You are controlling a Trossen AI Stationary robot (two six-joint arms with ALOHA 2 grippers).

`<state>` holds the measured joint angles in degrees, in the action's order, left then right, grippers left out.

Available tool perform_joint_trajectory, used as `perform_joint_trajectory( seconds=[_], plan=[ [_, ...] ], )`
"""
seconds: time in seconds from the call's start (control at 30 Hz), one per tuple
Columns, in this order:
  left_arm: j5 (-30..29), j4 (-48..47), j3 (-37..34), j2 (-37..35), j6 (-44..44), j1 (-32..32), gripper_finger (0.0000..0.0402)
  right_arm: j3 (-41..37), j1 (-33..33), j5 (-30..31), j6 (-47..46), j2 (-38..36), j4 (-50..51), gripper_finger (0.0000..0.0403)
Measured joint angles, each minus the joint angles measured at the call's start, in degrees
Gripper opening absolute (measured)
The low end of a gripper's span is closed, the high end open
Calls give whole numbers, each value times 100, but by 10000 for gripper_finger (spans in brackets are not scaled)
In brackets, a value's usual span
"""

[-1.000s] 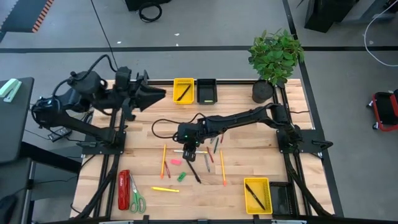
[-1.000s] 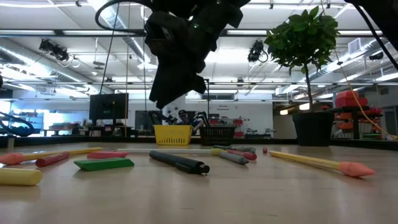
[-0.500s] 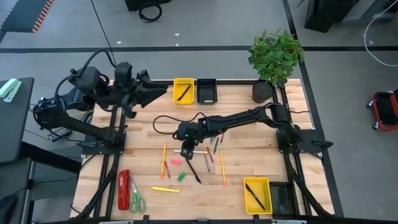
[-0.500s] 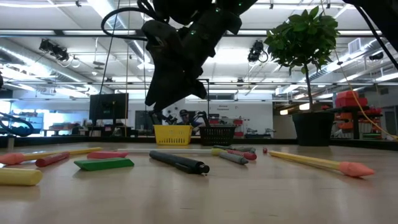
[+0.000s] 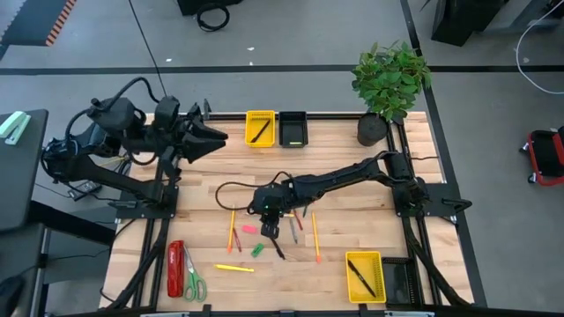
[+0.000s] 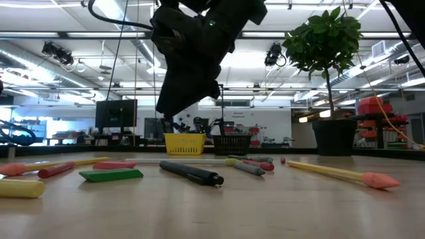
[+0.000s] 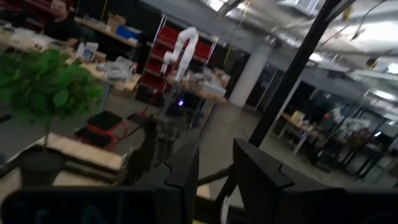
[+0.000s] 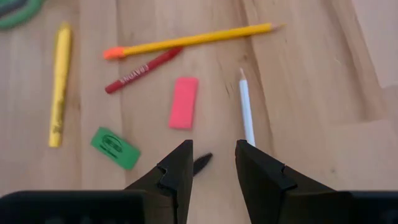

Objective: Sort crayons/erasers/pens/pencils in bins
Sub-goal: Put the white pencil into the bottom black bin

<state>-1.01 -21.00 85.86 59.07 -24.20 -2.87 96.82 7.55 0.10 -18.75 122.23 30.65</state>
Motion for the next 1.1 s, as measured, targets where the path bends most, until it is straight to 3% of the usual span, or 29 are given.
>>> perform_joint_trajectory(
  seconds=[0.2,0.43,1.1],
  plan=[
    [-208,-640,0,13,109,0,99,-255,-35,28,202,-9,17,127],
    [-340,-1243,0,66,-363,0,86,-859,-63,-376,84,1,238,127],
    [-256,-1628,0,60,-372,2,72,-1139,-163,-570,269,-26,541,126]
  ],
)
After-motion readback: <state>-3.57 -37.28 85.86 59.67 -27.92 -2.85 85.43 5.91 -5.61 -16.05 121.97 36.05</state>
